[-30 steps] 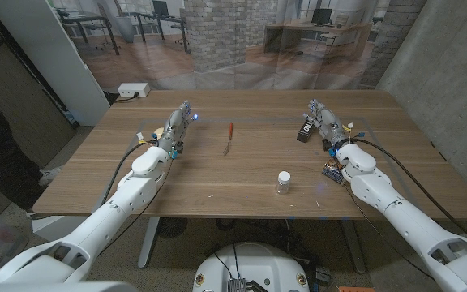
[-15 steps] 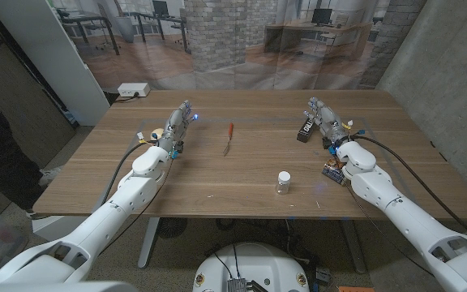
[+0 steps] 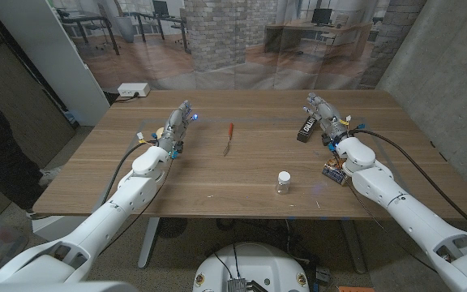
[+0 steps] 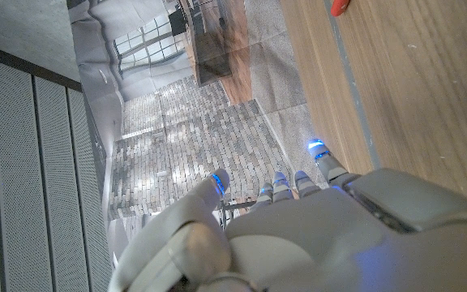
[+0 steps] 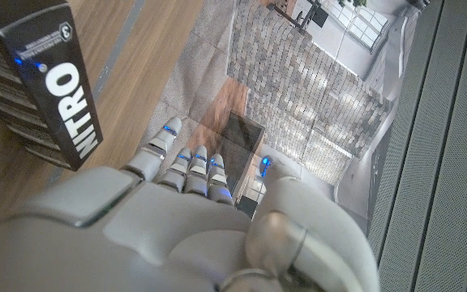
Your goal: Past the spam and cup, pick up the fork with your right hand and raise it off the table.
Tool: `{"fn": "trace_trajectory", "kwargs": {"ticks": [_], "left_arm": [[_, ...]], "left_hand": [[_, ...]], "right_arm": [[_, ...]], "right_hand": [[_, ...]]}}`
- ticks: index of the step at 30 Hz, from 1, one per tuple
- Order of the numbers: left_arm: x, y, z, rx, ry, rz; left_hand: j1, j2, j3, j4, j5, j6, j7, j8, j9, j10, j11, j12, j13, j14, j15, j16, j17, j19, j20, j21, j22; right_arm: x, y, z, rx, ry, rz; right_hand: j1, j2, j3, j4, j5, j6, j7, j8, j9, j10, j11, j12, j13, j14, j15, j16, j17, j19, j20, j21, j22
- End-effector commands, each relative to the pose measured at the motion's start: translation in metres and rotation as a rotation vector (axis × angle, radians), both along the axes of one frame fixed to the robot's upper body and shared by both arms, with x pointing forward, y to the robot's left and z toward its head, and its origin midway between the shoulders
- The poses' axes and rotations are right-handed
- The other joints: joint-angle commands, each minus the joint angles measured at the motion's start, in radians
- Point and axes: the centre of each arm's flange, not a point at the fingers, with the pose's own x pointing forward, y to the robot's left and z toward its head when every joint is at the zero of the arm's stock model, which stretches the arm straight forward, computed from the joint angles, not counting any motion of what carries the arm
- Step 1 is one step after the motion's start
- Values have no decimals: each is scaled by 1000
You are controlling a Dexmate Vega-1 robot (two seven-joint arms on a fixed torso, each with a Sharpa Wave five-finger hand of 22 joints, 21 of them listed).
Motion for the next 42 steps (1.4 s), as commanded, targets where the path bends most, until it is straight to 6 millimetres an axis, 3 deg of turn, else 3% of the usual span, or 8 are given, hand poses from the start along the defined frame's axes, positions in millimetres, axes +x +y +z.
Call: {"fn": "trace_trajectory", "kwargs": {"ticks": [1,27,42], "left_arm": [[1,4,-1,-8,-1,1],[2,11,-3,-19,-2,5],[2,16,-5,-32,-8,9]], "left_hand": [[1,41,8,-2,6,-3,7,7,2,-4,6,4,3,-18,6,7,4,-96,4,2,4],[-2,39,13,-5,5,4,13,9,3,5,12,7,3,-10,13,8,3,-91,11,0,4],[-5,38,20,-8,3,7,14,8,3,8,12,7,3,-6,13,7,3,-86,12,-2,4]], "right_arm": [[-8,11,16,-88,-31,-41],[-19,30,42,-219,-93,-92],[-27,45,59,-282,-126,-109]], "right_hand": [[14,0,2,-14,0,8,3,7,1,6,1,8,3,5,5,3,2,5,6,3,3],[55,5,13,-57,-2,15,-2,9,1,12,-2,9,3,11,4,3,2,9,6,2,3],[65,13,16,-67,-4,18,-5,9,1,11,-1,8,3,12,4,4,3,10,8,2,4]]}}
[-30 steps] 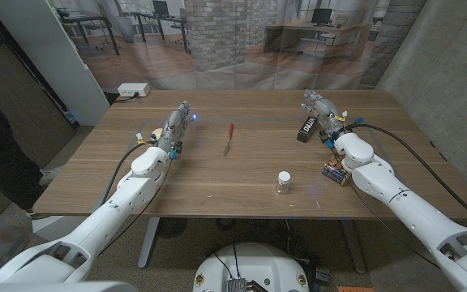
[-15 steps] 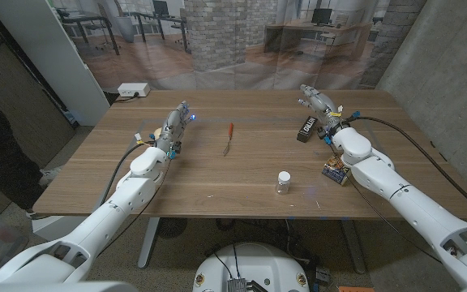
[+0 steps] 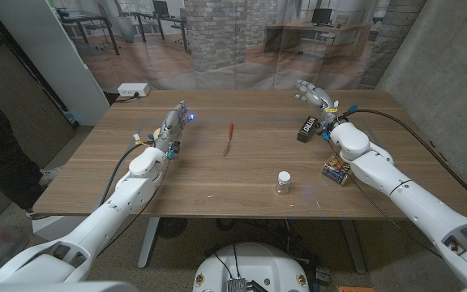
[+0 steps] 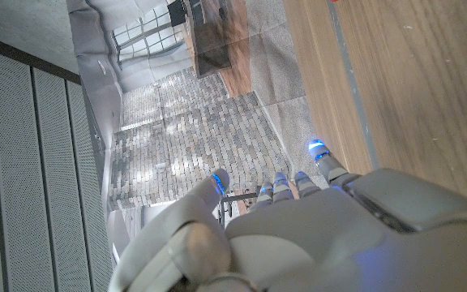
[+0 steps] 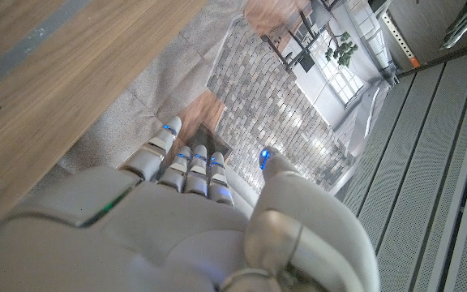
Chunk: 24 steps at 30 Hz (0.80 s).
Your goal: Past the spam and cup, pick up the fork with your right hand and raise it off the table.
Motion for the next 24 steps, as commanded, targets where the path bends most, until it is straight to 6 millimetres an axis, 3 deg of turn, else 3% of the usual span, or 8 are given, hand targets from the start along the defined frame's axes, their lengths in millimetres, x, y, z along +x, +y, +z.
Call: {"fn": "trace_trajectory", "kwargs": {"ticks": [1,24], "left_arm": [[0,4,-2,-10,-2,2],[-1,9,-7,-21,-3,3]], "left_hand": [[-5,38,12,1,3,-4,5,4,3,-2,3,6,4,-8,5,3,3,-89,4,-3,4],[-8,38,18,-1,2,-1,5,4,3,2,5,7,4,-5,6,2,3,-84,4,-6,4]], "right_arm": [[-7,11,12,-47,-20,-22],[-27,35,33,-167,-78,-72]], "right_hand": [[14,0,2,-6,-4,9,-3,9,2,12,-1,8,3,8,-1,4,3,4,2,2,4],[29,24,9,-17,-10,15,-6,10,2,18,-4,9,3,13,-2,8,7,12,4,5,5]]}}
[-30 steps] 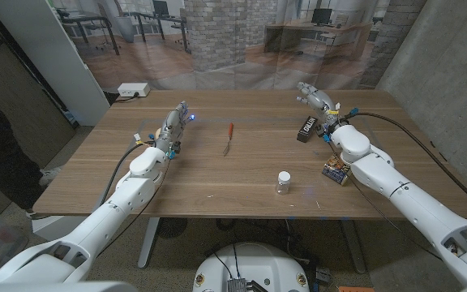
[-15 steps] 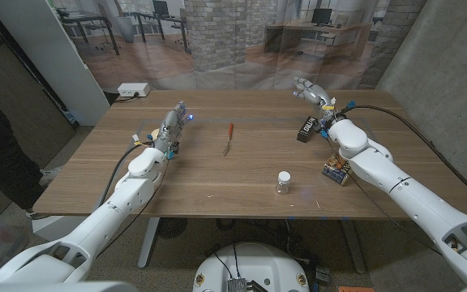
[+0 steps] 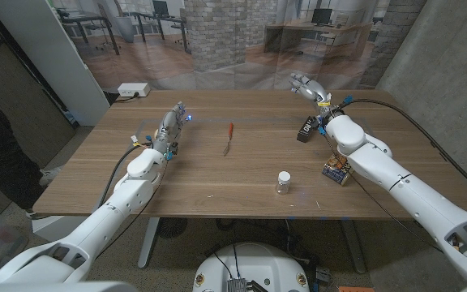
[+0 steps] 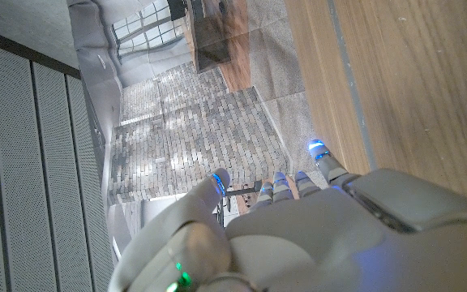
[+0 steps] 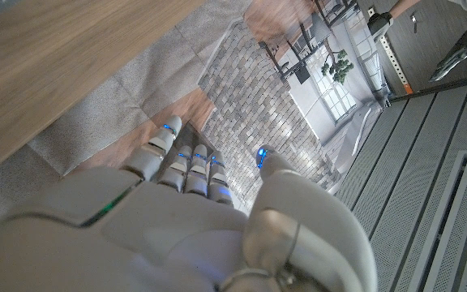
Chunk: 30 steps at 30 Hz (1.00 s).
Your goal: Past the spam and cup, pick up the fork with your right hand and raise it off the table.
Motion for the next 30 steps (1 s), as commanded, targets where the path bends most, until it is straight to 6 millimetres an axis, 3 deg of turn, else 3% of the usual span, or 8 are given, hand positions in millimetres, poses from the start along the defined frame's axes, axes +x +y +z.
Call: {"fn": "trace_trajectory", "kwargs": {"ticks": [1,30], "left_arm": [[-1,3,-2,-7,-1,0],[-12,8,-9,-16,-8,9]], "left_hand": [[-8,38,10,-1,2,-1,5,4,3,2,4,3,4,-5,6,2,3,-83,4,-1,4],[-11,36,13,-1,1,1,5,4,3,3,4,2,4,-4,6,2,3,-81,5,-5,4]], "right_arm": [[-10,12,11,-83,-37,-21],[-24,37,23,-252,-71,-67]], "right_hand": [[8,2,4,-7,-3,11,-1,3,2,13,2,9,3,7,3,8,4,7,-2,5,5],[26,-9,-1,-33,-9,11,-6,2,3,13,-9,8,3,9,0,7,3,8,-1,4,4]]}}
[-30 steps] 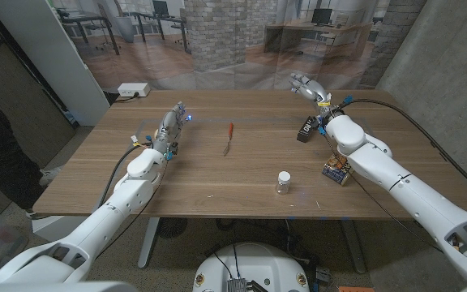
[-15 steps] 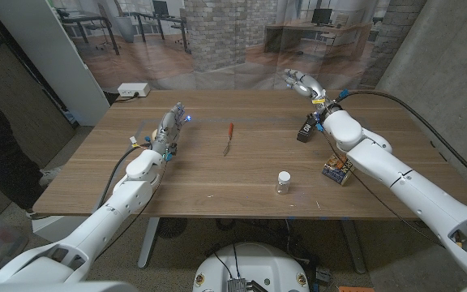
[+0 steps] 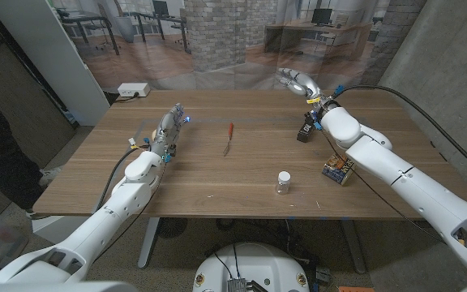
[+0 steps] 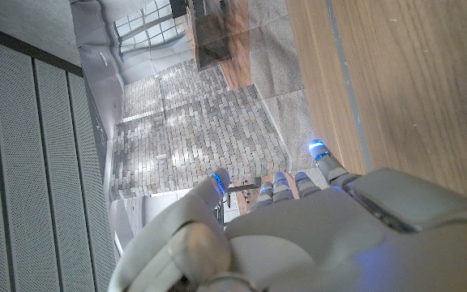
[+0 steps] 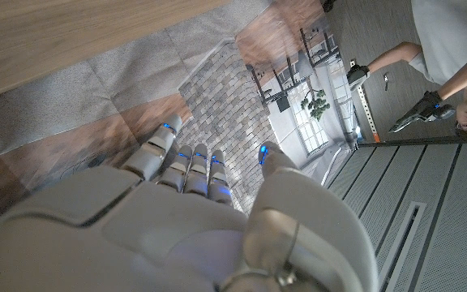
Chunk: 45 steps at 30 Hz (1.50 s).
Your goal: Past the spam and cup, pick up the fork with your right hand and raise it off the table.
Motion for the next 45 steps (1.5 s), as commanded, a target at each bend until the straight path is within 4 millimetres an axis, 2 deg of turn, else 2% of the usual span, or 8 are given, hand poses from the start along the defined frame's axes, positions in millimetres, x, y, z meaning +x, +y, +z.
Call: {"fn": "trace_trajectory", "kwargs": {"ticks": [1,23,45], "left_arm": [[-6,4,-3,-7,-4,7],[-5,8,-5,-19,-7,10],[-7,8,-9,-24,-7,10]], "left_hand": [[-11,36,9,3,1,1,4,4,3,3,4,2,4,0,3,2,3,-81,5,-5,4],[-13,36,11,3,0,1,5,3,3,3,4,2,4,0,3,1,3,-80,5,-7,4],[-16,34,13,3,-1,0,4,3,3,3,3,1,4,0,2,1,3,-80,4,-10,5]], "right_arm": [[-4,11,4,-58,-9,-22],[-6,35,15,-190,-21,-89],[-14,54,16,-310,-40,-180]], "right_hand": [[9,-2,2,-6,-5,6,-1,1,3,8,-4,8,3,9,0,7,3,9,-1,4,4],[15,7,0,-12,-8,7,-2,1,3,10,-8,8,3,12,-4,8,5,11,-3,4,5],[20,-2,-8,-23,-9,3,0,-1,4,12,-5,8,4,16,-5,9,4,18,-3,6,4]]}}
